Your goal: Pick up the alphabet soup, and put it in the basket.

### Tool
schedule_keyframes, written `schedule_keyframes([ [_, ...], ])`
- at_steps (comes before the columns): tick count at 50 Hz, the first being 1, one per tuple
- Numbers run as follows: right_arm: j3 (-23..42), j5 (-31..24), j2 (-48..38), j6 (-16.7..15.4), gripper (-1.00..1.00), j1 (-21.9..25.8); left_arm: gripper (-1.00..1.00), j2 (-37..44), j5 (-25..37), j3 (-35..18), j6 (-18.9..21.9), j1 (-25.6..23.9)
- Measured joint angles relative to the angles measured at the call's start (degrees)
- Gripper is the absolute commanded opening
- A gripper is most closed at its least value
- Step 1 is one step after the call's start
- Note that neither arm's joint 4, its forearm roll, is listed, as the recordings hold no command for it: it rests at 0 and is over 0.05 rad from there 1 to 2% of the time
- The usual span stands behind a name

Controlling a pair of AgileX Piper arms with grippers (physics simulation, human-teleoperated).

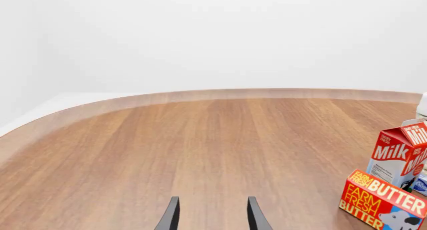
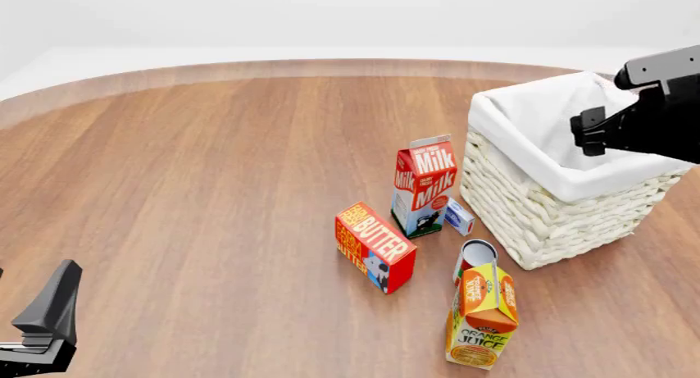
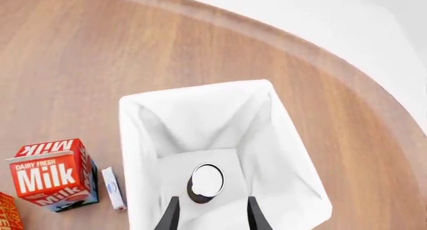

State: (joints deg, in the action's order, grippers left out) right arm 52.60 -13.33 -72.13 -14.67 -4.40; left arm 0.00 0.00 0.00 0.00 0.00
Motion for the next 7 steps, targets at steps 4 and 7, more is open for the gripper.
schedule_keyframes([
  [4, -1.8, 0.6, 2.2, 0.5, 1.0, 0.0, 1.0, 0.0, 0.0, 0.0, 0.0, 0.0],
  [7, -3.2, 0.9, 3.9, 0.7, 1.0, 0.0, 1.0, 0.0, 0.0, 0.0, 0.0, 0.0],
])
